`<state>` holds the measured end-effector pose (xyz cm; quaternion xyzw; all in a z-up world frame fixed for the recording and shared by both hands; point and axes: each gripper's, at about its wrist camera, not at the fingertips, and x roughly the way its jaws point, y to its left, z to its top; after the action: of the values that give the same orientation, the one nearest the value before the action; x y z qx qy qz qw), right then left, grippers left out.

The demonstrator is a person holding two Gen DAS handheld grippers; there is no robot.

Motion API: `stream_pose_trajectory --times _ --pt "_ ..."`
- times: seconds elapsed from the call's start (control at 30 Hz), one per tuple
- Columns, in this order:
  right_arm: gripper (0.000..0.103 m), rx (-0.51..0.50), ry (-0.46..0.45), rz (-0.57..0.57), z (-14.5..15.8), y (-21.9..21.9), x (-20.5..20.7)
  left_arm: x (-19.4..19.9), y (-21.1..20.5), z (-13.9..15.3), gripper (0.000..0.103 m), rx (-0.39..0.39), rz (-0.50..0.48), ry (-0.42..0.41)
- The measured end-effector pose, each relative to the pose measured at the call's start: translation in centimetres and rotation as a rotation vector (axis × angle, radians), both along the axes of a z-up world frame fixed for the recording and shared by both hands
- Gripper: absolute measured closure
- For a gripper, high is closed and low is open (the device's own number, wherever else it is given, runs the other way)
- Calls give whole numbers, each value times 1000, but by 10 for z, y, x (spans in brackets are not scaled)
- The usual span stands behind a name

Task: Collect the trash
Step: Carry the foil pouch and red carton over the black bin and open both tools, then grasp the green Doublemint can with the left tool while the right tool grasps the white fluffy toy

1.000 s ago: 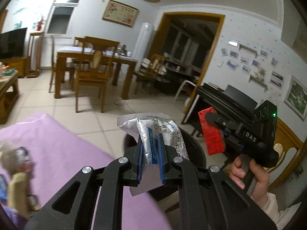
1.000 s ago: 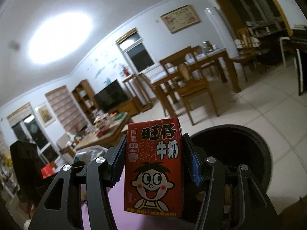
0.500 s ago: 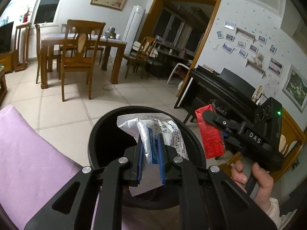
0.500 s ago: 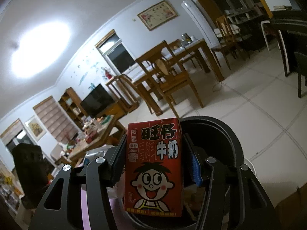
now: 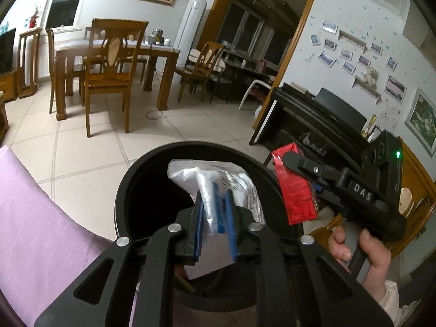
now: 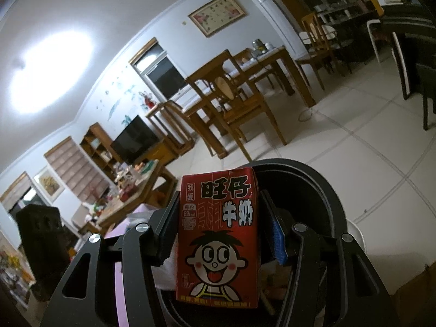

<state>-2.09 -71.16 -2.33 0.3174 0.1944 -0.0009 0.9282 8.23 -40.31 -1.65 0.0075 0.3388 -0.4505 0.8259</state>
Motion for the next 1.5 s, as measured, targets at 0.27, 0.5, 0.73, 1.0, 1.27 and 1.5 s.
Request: stream_pose_trajectory --times 0.27,0.5,0.73,1.0,1.27,1.5 --pt "15 1 -30 -21 -9 18 6 -5 21 13 23 -29 85 -39" --pt "15 1 -16 0 -5 36 8 -12 59 27 19 -57 138 -54" --pt "15 -31 11 68 3 85 25 -12 122 29 18 -62 251 -50" --pt "15 -104 47 212 14 177 60 -10 236 21 18 -77 442 -43" --pt "15 -180 74 415 24 307 107 34 346 -1 19 -5 650 4" --pt "15 -286 112 593 31 427 165 99 371 -21 33 270 572 -93"
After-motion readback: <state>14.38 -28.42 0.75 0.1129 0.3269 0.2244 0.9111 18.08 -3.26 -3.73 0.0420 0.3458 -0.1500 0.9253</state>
